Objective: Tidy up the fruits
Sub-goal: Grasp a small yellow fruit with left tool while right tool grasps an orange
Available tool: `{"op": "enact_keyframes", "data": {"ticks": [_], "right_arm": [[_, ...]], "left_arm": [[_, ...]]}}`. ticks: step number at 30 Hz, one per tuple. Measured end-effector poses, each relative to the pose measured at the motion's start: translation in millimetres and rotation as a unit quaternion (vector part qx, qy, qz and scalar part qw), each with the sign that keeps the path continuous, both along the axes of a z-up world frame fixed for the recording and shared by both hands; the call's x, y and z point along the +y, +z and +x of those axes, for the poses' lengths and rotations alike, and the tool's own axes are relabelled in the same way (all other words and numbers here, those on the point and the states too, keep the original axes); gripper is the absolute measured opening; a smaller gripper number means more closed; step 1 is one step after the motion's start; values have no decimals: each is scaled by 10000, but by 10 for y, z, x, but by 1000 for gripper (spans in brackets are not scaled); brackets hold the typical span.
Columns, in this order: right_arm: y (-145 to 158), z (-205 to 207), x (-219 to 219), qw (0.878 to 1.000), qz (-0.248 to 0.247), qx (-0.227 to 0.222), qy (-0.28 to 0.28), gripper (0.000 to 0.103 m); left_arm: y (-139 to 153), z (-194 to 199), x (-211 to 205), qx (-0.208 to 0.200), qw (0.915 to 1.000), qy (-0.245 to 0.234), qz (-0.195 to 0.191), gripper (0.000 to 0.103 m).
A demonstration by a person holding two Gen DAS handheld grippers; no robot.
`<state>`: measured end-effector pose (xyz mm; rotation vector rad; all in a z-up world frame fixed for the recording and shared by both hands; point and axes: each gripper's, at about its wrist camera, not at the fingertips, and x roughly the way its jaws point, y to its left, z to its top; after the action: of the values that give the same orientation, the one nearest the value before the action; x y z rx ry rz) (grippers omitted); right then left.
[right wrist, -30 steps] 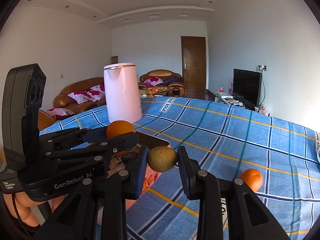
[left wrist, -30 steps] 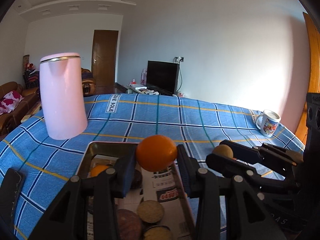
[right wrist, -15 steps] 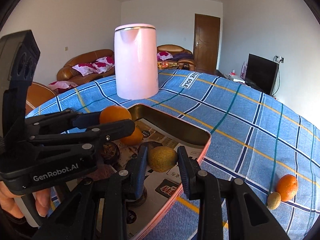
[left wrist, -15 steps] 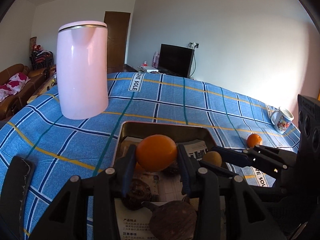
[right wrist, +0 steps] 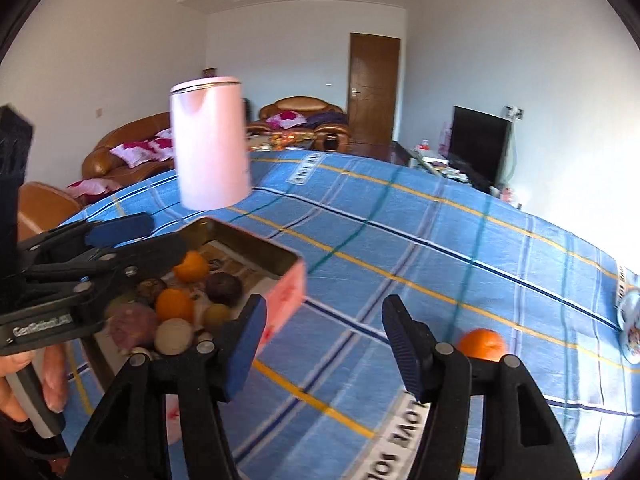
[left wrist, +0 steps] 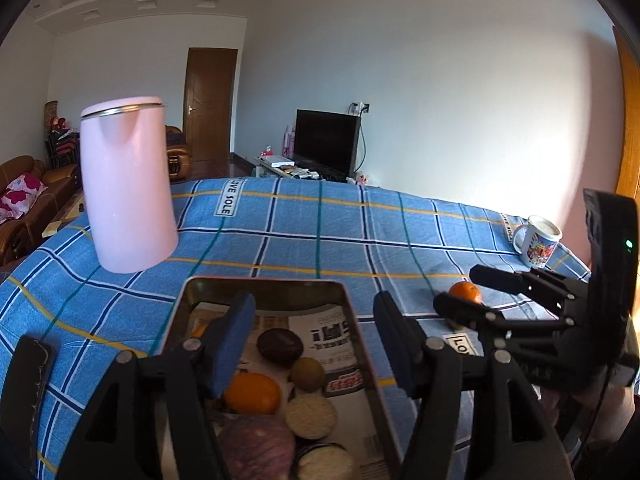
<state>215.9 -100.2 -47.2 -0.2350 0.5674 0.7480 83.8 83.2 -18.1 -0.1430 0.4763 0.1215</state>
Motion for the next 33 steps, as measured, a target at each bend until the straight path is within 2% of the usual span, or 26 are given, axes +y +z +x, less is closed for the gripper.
{"op": "enact_keyframes", "data": {"ticks": [3, 6, 12, 17, 19, 20, 21, 25, 27, 30, 33], "right_arm": [[-52, 376, -367, 9964, 9, 270, -799, 66], [-192, 675, -549, 9904, -65, 633, -1227, 66], [-379, 909, -613, 9839, -22, 1174, -1345, 66], [-562, 1009, -586, 9768, -63, 1739, -1248, 66], [-569, 1003, -624, 9766, 18, 1772, -1220, 60], [-549, 997, -651, 9765, 79, 1770, -1231, 49], [-518, 979, -679, 9773, 95, 1722, -1228, 48], [-404, 852, -870, 9815, 177, 1389, -1306, 48], [-396, 828, -978, 9815, 261, 1377, -1307, 48], [-399, 804, -1150, 9805, 323, 1290, -1446, 48], [-379, 796, -1295, 9790, 444, 1231, -1564, 48]], "left_arm": [[26, 124, -271, 19, 9995, -249, 194, 65], [27, 248, -499, 79, 9983, -444, 381, 65], [-12, 409, -723, 192, 9963, -607, 584, 65], [-73, 475, -773, 334, 9957, -642, 579, 65], [-102, 507, -807, 406, 9953, -668, 569, 65], [-116, 525, -820, 438, 9951, -680, 568, 65], [-123, 540, -839, 465, 9949, -692, 567, 65], [-134, 607, -970, 485, 9939, -792, 593, 65], [-182, 701, -1029, 679, 9922, -972, 392, 65], [-288, 833, -1141, 871, 9901, -994, 471, 65], [-382, 966, -1228, 1088, 9874, -1083, 395, 65]]}}
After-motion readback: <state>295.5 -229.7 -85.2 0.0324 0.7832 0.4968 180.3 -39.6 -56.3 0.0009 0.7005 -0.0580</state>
